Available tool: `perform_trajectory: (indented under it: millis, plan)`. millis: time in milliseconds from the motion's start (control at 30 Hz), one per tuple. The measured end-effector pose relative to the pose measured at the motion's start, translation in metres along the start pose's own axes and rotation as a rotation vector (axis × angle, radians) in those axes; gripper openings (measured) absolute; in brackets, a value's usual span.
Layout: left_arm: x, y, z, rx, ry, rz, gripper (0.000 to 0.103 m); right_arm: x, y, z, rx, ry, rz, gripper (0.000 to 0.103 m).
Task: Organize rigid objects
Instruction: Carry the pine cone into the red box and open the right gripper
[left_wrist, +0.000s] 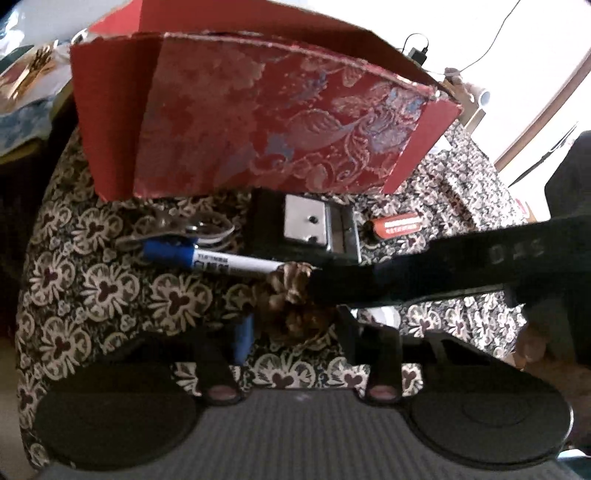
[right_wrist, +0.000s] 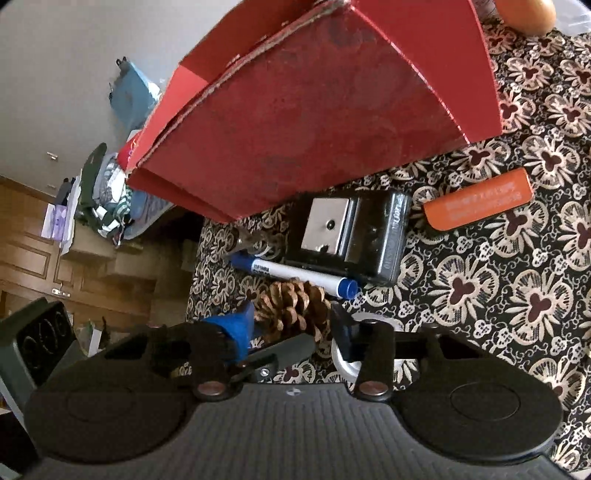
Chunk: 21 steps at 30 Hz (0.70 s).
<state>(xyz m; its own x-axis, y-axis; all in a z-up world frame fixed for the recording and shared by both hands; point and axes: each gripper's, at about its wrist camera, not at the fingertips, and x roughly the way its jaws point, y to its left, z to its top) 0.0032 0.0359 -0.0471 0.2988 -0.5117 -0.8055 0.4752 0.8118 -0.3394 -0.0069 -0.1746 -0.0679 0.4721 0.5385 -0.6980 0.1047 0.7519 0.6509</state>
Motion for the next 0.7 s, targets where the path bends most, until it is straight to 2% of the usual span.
perform_trajectory:
  millis: [67,200,367,467,533,600,700]
  plan:
    - [-0.012,-0.005,0.001,0.034,-0.026,0.019,0.04,-0.002,0.003,-0.001,0.002,0.015,0.009,0.018]
    - [-0.037,-0.017,0.011,0.081,-0.068,-0.01,0.039,-0.024,0.022,0.002,-0.023,-0.003,0.015,0.015]
    - [-0.087,-0.033,0.049,0.162,-0.233,-0.054,0.039,-0.068,0.074,0.024,-0.136,-0.13,0.05,0.013]
    - [-0.106,-0.035,0.084,0.201,-0.327,-0.04,0.039,-0.082,0.114,0.052,-0.237,-0.218,0.042,0.013]
    - [-0.106,-0.028,0.109,0.215,-0.37,-0.008,0.039,-0.076,0.133,0.077,-0.306,-0.266,0.025,0.013]
    - [-0.092,-0.015,0.131,0.206,-0.357,0.029,0.039,-0.057,0.144,0.1,-0.338,-0.278,0.002,0.013]
    - [-0.055,0.011,0.157,0.162,-0.281,0.073,0.036,-0.003,0.149,0.138,-0.323,-0.232,-0.047,0.013]
